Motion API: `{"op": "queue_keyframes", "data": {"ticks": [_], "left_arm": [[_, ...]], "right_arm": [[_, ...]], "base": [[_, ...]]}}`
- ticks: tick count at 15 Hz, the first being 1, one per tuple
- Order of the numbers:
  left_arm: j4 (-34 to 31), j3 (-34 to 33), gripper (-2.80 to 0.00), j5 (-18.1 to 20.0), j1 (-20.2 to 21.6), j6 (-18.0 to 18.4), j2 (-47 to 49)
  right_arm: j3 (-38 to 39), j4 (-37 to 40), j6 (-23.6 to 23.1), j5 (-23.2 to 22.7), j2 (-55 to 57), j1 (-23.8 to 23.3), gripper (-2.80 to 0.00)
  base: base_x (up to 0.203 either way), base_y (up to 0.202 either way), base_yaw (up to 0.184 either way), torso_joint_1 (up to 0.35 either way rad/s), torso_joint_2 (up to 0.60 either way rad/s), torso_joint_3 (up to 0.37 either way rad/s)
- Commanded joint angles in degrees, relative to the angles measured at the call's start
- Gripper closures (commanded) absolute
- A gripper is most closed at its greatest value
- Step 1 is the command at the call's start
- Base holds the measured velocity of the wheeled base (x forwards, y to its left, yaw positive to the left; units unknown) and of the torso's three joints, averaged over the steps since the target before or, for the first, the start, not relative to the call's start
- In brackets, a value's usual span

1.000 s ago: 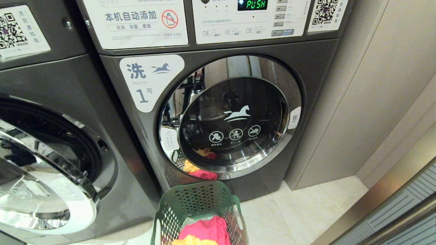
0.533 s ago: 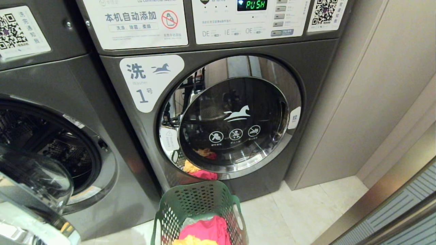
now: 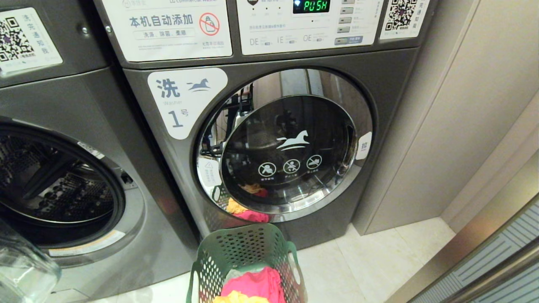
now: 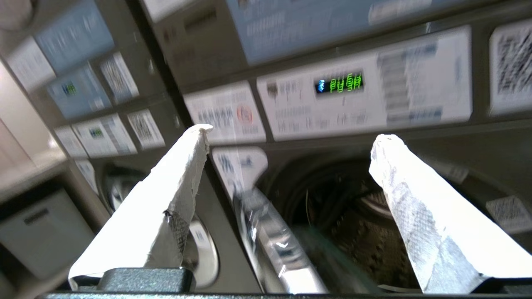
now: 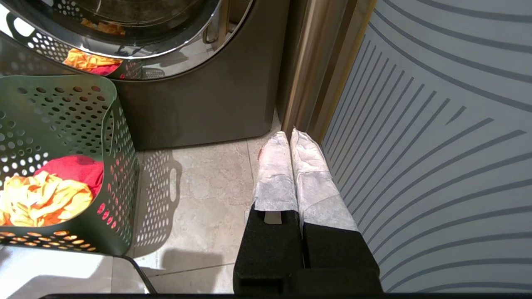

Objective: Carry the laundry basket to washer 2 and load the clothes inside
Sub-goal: Open the lid of the washing machine

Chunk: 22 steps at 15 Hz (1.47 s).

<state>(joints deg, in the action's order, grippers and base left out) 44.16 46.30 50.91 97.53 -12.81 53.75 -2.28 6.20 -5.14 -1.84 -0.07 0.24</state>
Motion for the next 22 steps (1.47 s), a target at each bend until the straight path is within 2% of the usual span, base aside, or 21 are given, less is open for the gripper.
{"op": "queue_keyframes", "data": {"ticks": [1, 2, 3, 5, 6, 7, 8, 9, 10, 13, 15, 17, 18, 22], "left_arm": [[-19.6, 10.7, -2.80, -0.3, -1.0, 1.9, 0.0], [-25.7, 12.4, -0.96, -0.4, -1.8, 5.4, 2.1], [-29.8, 13.4, 0.00, -0.5, -3.8, 9.2, 5.2], [-35.6, 13.9, 0.00, -2.8, -9.8, 14.7, 11.8], [-38.5, 14.0, 0.00, -7.9, -13.5, 17.5, 15.6], [-41.2, 13.9, 0.00, -15.8, -17.2, 19.3, 19.6], [-42.8, 13.7, 0.00, -22.0, -19.8, 20.3, 22.6], [-43.9, 12.8, 0.00, -27.2, -22.5, 21.1, 25.0], [-44.5, 11.4, 0.00, -30.7, -24.0, 21.7, 26.6], [-44.5, 11.1, 0.00, -42.6, -24.3, 21.1, 29.8], [-44.2, 12.5, 0.00, -44.5, -23.7, 19.6, 31.0], [-42.5, 13.9, 0.00, -51.3, -22.5, 19.3, 32.3], [-40.5, 15.2, 0.00, -53.6, -21.9, 19.1, 34.1], [-31.9, 22.8, 0.00, -55.5, -17.4, 18.3, 44.0]], "right_arm": [[0.0, 0.0, 0.0, 0.0, 0.1, 0.0, 0.00], [0.0, 0.0, 0.0, -0.1, 0.1, 0.0, 0.00], [0.0, 0.0, 0.0, -0.1, 0.1, 0.0, 0.00], [0.0, 0.0, 0.0, 0.0, 0.1, 0.0, 0.00], [0.0, 0.0, 0.0, 0.0, 0.1, 0.0, 0.00], [0.0, 0.0, 0.0, 0.0, 0.1, 0.0, 0.00], [0.0, 0.0, 0.0, 0.0, 0.1, 0.0, 0.00], [0.0, 0.0, 0.0, -0.1, 0.1, 0.0, 0.00], [0.0, 0.0, -0.1, 0.0, 0.1, 0.0, 0.00], [0.0, 0.0, 0.0, 0.0, 0.1, 0.1, 0.00], [0.0, 0.0, 0.0, 0.0, 0.1, 0.0, 0.00], [0.0, 0.0, 0.0, -0.1, 0.1, 0.0, 0.00], [0.0, 0.0, 0.0, 0.0, 0.1, 0.0, 0.00], [0.0, 0.0, 0.0, 0.0, 0.1, 0.0, 0.00]], "base": [[0.000, 0.000, 0.000, 0.000, 0.00, 0.000], [0.000, 0.000, 0.000, 0.000, 0.00, 0.000], [0.000, 0.000, 0.000, 0.000, 0.00, 0.000], [0.000, 0.000, 0.000, 0.000, 0.00, 0.000], [0.000, 0.000, 0.000, 0.000, 0.00, 0.000], [0.000, 0.000, 0.000, 0.000, 0.00, 0.000], [0.000, 0.000, 0.000, 0.000, 0.00, 0.000], [0.000, 0.000, 0.000, 0.000, 0.00, 0.000], [0.000, 0.000, 0.000, 0.000, 0.00, 0.000], [0.000, 0.000, 0.000, 0.000, 0.00, 0.000], [0.000, 0.000, 0.000, 0.000, 0.00, 0.000], [0.000, 0.000, 0.000, 0.000, 0.00, 0.000], [0.000, 0.000, 0.000, 0.000, 0.00, 0.000], [0.000, 0.000, 0.000, 0.000, 0.00, 0.000]]}}
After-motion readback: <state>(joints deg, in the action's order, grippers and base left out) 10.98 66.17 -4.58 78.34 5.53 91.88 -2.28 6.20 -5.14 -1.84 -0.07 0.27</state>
